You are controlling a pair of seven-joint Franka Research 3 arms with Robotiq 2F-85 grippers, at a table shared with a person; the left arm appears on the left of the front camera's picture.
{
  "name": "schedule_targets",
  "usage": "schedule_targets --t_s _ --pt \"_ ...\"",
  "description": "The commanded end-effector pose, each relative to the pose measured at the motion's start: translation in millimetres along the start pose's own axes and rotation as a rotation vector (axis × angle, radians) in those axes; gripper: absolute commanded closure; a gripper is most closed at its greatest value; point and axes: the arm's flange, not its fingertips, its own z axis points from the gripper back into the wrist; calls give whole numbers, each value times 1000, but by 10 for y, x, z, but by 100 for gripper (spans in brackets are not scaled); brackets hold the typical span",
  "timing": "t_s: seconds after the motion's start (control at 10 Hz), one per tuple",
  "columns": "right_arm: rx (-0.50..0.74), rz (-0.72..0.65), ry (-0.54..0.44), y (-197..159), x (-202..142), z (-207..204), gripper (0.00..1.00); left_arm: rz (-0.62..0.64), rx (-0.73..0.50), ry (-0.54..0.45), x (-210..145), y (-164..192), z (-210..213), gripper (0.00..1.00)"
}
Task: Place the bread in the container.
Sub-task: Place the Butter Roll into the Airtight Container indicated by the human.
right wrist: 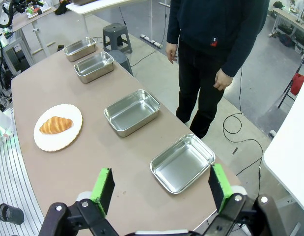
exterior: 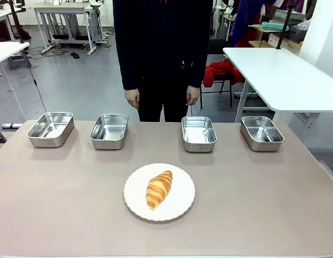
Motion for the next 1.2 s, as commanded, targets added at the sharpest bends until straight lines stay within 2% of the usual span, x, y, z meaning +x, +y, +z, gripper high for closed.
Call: schedule_targets --t_s 0.0,1.1 --pt "-1 8 -13 18 15 -3 0 -15 0 -8 4 -12 12 0" --pt "-1 8 -13 18 15 -3 0 -15 0 -8 4 -12 12 0"
